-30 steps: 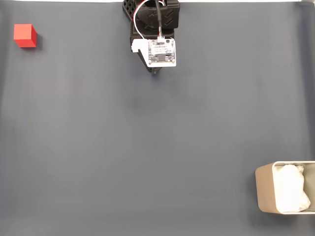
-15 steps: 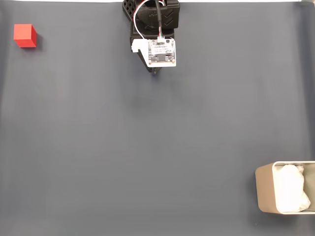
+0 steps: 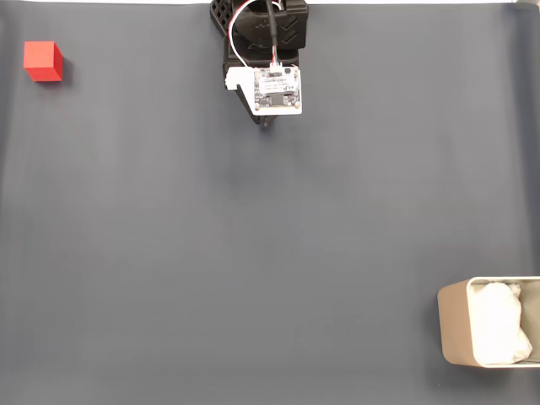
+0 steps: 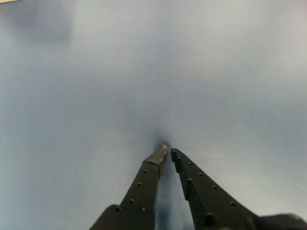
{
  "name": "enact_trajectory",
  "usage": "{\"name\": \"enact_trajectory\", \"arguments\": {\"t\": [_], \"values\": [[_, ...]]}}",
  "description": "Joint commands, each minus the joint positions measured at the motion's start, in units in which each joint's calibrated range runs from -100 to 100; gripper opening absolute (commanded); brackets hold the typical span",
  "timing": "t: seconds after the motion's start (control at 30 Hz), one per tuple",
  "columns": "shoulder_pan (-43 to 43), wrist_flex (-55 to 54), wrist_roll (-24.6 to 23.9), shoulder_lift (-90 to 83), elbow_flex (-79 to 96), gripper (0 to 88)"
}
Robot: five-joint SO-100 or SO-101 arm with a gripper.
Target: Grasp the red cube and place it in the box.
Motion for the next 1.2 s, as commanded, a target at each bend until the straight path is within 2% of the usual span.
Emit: {"name": "enact_trajectory", "arguments": {"t": [0.0, 0.43, 0.6, 1.17], "values": [[0.63, 1.04, -0.44, 0.09, 0.54, 0.1], [0.34, 0.3, -1.12, 0.09, 0.54, 0.0], [0.42, -6.25, -2.25, 0.0, 0.54, 0.0], [0.77, -24.04, -1.17, 0.09, -0.55, 0.0]]}}
